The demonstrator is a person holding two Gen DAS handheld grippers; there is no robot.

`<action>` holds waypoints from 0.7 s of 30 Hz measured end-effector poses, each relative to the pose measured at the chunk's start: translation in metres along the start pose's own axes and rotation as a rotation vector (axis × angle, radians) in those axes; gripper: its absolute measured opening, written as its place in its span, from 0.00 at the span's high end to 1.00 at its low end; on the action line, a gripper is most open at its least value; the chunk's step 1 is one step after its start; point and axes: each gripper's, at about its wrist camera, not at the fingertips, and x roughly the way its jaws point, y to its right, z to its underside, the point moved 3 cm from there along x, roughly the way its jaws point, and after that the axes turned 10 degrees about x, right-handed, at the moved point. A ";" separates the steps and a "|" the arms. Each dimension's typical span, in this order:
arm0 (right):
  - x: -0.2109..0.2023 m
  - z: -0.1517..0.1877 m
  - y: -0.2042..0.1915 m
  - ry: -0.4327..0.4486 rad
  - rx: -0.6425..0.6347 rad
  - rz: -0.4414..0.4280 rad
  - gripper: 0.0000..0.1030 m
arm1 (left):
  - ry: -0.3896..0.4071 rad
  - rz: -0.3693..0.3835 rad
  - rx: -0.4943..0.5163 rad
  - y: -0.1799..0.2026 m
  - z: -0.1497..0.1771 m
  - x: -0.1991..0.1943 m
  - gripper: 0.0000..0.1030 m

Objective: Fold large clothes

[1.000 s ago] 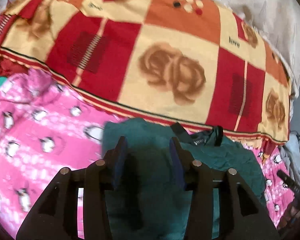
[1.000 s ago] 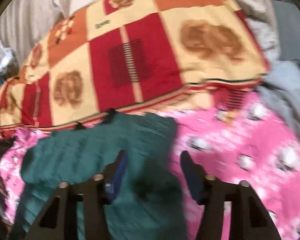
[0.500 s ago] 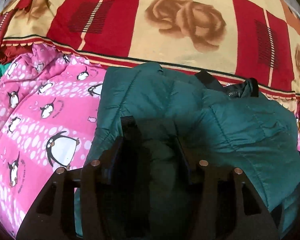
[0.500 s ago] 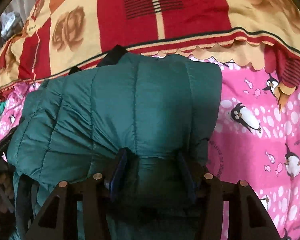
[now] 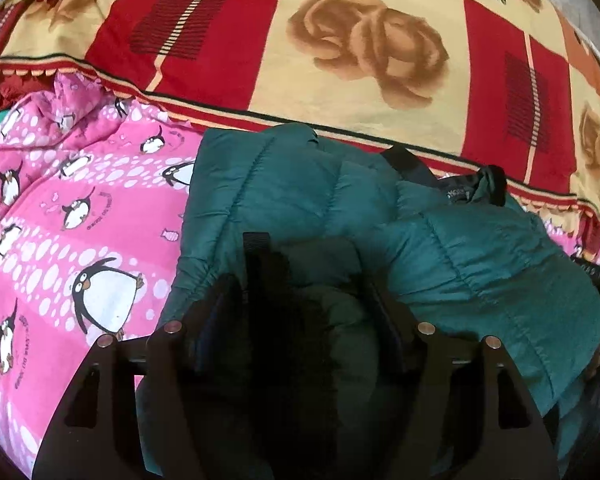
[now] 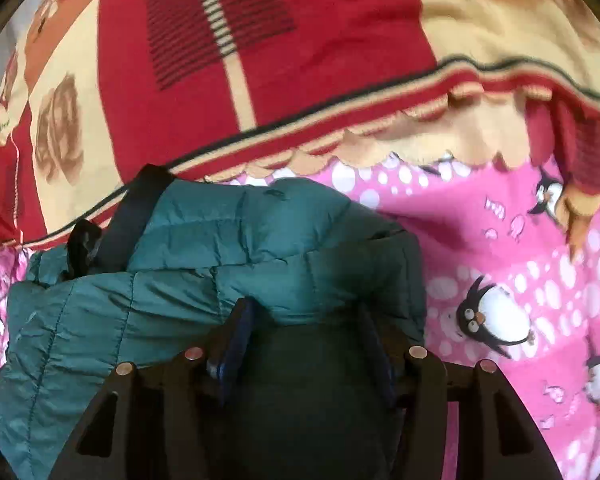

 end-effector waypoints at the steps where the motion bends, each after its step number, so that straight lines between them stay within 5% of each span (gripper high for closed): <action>1: 0.000 -0.001 -0.001 -0.007 -0.007 0.011 0.50 | -0.002 -0.004 0.001 0.000 0.000 0.000 0.35; 6: -0.026 -0.006 -0.017 0.064 -0.023 0.055 0.50 | 0.003 -0.001 -0.010 -0.002 0.001 -0.001 0.35; 10: -0.080 -0.001 -0.057 0.166 -0.090 -0.059 0.50 | 0.004 -0.001 -0.011 -0.002 0.001 -0.001 0.35; 15: -0.091 0.047 -0.112 0.103 -0.251 -0.180 0.50 | 0.004 -0.005 -0.007 -0.002 0.000 -0.002 0.35; 18: -0.057 0.081 -0.119 0.000 -0.374 -0.096 0.45 | 0.007 -0.008 -0.004 -0.002 0.000 -0.002 0.35; 21: -0.038 0.089 -0.114 -0.003 -0.365 -0.080 0.40 | 0.007 -0.012 0.001 -0.001 0.000 -0.002 0.35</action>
